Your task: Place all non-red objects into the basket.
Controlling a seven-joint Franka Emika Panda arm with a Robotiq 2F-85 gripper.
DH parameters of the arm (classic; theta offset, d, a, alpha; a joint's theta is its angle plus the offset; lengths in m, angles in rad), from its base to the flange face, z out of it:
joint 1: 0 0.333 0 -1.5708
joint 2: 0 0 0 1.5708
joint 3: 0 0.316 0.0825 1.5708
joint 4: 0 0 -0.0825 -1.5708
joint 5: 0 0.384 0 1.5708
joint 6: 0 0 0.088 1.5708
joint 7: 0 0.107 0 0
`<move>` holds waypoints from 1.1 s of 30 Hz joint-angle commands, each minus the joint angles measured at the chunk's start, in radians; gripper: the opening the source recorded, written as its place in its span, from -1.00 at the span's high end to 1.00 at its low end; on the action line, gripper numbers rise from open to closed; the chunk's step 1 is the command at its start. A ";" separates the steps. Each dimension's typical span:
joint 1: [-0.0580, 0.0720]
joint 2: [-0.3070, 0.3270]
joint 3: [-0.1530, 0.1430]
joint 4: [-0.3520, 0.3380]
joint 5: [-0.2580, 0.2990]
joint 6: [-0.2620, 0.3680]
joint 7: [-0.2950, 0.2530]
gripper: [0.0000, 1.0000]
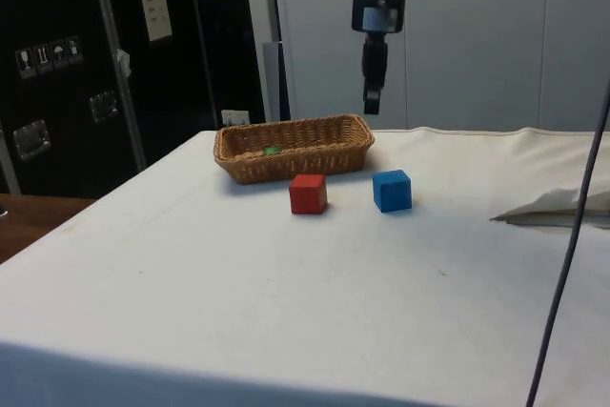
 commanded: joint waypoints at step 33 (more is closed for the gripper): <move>0.017 0.158 0.103 -0.141 -0.006 0.286 0.017 -1.00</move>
